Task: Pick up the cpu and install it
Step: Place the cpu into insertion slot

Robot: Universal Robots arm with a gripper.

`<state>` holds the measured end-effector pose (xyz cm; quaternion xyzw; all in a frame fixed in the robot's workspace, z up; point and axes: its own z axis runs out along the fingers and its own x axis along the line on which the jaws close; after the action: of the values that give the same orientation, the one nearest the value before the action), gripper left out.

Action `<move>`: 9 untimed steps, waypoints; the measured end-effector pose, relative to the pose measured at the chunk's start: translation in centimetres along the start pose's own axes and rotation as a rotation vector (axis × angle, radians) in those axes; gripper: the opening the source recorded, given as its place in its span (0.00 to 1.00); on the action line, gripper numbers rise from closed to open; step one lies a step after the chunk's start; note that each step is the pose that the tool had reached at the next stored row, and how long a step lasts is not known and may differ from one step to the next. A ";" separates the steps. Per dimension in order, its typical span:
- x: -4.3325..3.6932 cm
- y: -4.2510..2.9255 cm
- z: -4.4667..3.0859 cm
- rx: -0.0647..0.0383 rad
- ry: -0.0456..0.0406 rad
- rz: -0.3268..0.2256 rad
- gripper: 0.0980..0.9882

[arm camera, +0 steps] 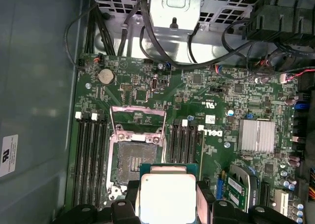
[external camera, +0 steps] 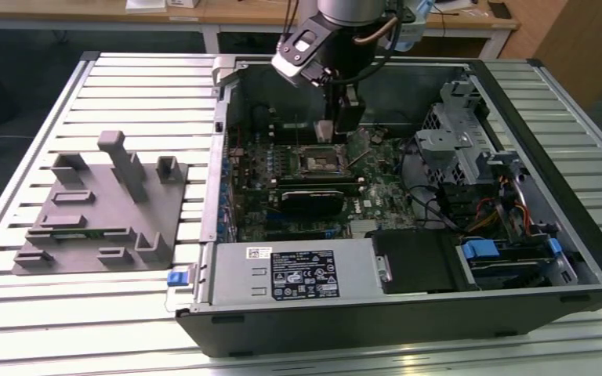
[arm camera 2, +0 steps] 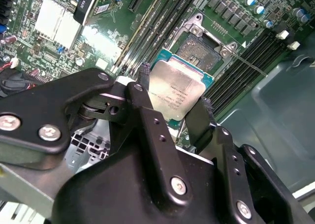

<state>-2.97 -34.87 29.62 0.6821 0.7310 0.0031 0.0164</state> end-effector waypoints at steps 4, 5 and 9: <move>0.00 -0.01 0.21 0.000 -0.0001 0.000 0.49; 0.01 -0.01 0.26 0.000 -0.0001 0.000 0.49; 0.01 -0.01 0.41 0.000 -0.0001 0.000 0.49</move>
<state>-2.97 -34.87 29.22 0.6821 0.7310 0.0031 0.0164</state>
